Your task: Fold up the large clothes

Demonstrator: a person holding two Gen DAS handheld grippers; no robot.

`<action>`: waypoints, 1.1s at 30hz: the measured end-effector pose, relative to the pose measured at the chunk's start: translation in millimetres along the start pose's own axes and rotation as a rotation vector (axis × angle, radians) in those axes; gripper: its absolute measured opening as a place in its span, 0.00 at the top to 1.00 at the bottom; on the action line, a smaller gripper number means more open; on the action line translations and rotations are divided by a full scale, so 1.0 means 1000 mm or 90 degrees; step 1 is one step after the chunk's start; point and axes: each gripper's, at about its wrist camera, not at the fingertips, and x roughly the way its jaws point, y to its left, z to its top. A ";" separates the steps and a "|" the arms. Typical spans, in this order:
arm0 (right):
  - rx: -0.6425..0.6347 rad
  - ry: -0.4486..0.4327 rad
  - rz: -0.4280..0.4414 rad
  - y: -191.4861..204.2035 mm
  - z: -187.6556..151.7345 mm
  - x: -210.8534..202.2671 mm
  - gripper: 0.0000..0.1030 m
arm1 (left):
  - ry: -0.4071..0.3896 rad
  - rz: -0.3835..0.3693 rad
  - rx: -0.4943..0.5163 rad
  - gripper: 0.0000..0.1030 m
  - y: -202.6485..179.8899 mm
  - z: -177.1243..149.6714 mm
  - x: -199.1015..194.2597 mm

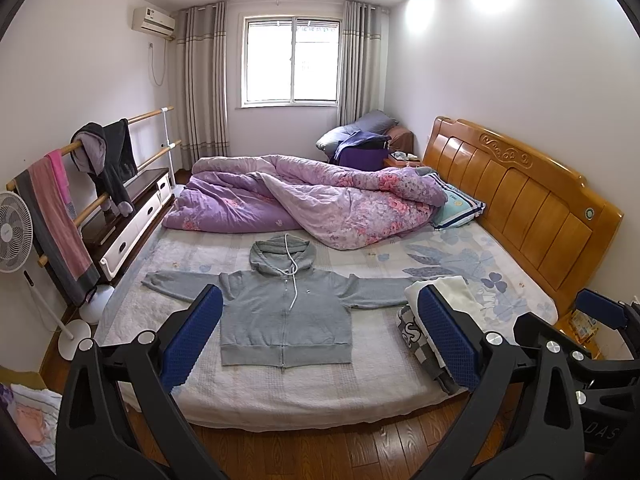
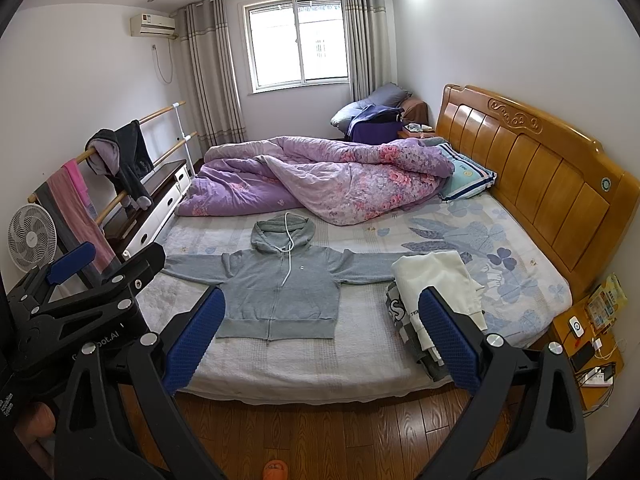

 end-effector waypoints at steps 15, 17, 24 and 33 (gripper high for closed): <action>0.001 0.002 0.000 0.000 0.000 0.001 0.09 | 0.003 -0.002 -0.001 0.05 0.003 0.001 0.001; 0.000 0.002 0.000 0.000 0.001 0.001 0.09 | 0.001 -0.001 0.000 0.05 0.002 0.001 0.002; 0.001 0.003 0.001 -0.001 0.002 0.004 0.09 | 0.003 -0.001 0.001 0.05 0.004 0.002 0.003; 0.002 0.006 0.000 -0.001 0.003 0.008 0.09 | 0.005 -0.005 0.004 0.05 0.011 0.006 0.012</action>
